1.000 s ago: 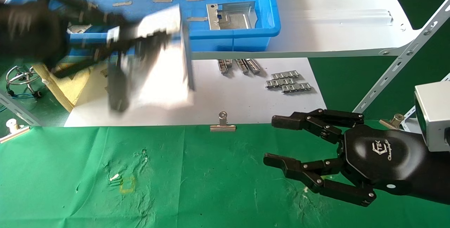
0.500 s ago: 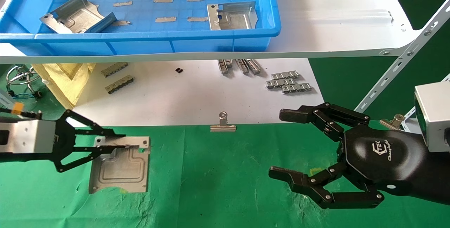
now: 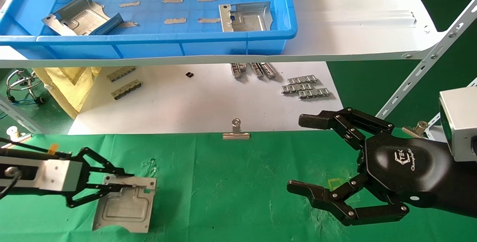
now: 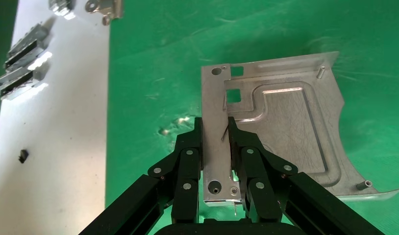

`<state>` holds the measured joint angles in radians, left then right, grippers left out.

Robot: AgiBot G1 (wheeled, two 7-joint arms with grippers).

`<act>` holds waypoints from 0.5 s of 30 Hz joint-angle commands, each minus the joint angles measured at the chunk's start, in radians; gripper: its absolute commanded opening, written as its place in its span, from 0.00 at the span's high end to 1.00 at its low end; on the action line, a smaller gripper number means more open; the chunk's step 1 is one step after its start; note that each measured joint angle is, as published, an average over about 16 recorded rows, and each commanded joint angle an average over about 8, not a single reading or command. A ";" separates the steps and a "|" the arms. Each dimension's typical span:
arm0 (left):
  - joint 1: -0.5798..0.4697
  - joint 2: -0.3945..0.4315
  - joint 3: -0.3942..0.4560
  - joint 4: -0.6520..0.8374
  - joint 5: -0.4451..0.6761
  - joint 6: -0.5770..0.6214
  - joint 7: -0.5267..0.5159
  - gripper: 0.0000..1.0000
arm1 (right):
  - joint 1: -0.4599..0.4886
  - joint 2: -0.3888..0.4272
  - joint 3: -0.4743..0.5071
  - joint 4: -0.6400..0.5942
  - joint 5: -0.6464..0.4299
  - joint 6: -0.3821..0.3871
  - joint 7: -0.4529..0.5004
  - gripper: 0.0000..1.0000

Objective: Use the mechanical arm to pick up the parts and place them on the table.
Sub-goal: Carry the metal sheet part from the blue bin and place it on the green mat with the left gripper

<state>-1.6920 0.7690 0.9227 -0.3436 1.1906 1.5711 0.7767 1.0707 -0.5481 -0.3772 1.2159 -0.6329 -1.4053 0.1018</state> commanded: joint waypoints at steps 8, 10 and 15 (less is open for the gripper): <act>-0.015 0.046 0.017 0.096 -0.001 -0.001 0.060 0.00 | 0.000 0.000 0.000 0.000 0.000 0.000 0.000 0.00; -0.021 0.051 0.021 0.109 0.001 0.000 0.071 0.00 | 0.000 0.000 0.000 0.000 0.000 0.000 0.000 0.00; -0.039 0.055 0.021 0.142 -0.011 0.006 0.083 0.00 | 0.000 0.000 0.000 0.000 0.000 0.000 0.000 0.00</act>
<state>-1.7287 0.8173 0.9393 -0.2092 1.1648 1.5813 0.8360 1.0707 -0.5481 -0.3772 1.2159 -0.6329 -1.4053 0.1018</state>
